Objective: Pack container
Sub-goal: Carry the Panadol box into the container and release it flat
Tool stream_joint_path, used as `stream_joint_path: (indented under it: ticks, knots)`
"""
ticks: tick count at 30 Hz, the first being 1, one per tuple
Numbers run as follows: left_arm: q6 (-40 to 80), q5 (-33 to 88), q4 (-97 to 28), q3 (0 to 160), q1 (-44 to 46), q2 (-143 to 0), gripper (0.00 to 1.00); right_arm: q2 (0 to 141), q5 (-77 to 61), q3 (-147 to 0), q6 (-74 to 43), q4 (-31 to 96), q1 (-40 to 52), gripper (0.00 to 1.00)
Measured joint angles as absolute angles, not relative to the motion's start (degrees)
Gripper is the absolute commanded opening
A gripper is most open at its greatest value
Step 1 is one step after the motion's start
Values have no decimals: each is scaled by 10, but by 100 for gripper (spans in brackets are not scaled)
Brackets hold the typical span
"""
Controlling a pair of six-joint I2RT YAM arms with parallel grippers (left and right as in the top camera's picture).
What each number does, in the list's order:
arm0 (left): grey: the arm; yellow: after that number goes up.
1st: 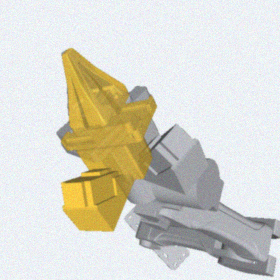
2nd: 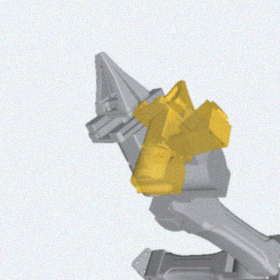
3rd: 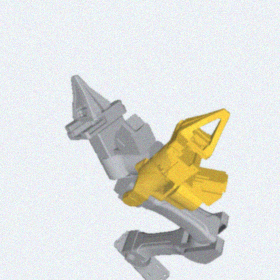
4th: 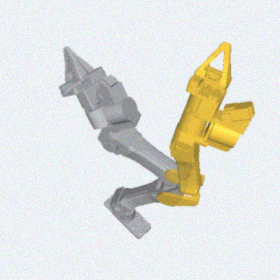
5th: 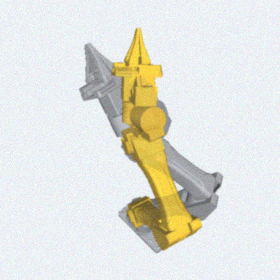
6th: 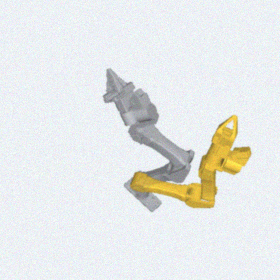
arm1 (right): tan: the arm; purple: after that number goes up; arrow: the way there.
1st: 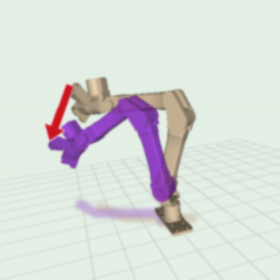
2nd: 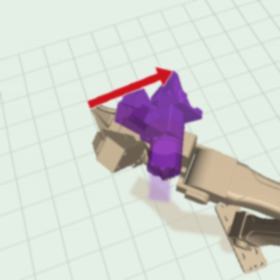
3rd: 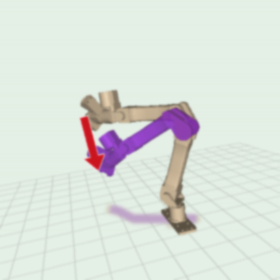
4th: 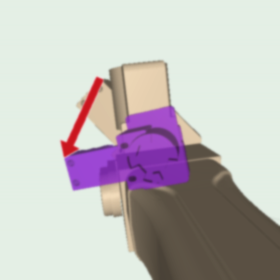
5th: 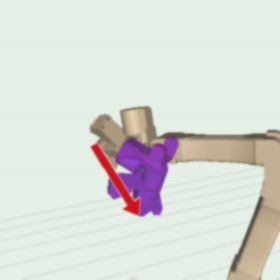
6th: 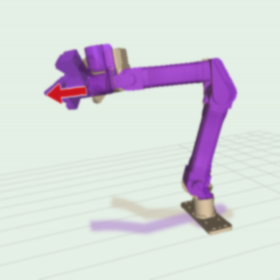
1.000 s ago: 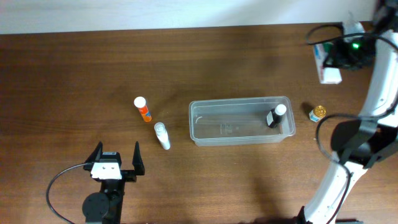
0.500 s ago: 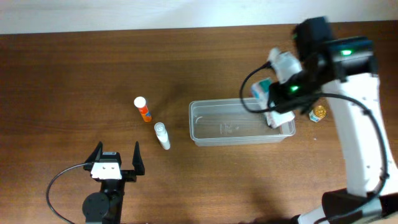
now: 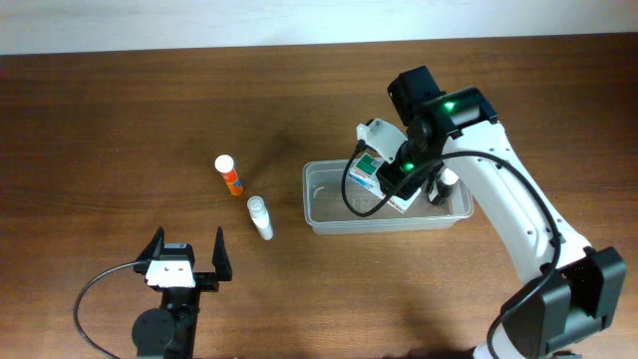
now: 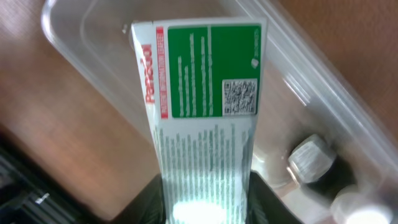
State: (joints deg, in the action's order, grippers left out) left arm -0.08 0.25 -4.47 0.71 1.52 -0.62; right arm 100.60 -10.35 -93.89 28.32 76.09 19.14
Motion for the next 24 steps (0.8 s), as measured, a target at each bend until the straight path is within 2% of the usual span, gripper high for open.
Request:
stream_joint_path:
  ticks: [5,15,24]
  knots:
    - [-1,3,-45,7,15,-6,99,1013,-105,-929,354,719,191,32]
    - [-1,3,-45,7,15,-6,99,1065,-119,-928,456,714,191,34]
    - [-1,3,-45,7,15,-6,99,1108,-113,-928,496,708,191,52]
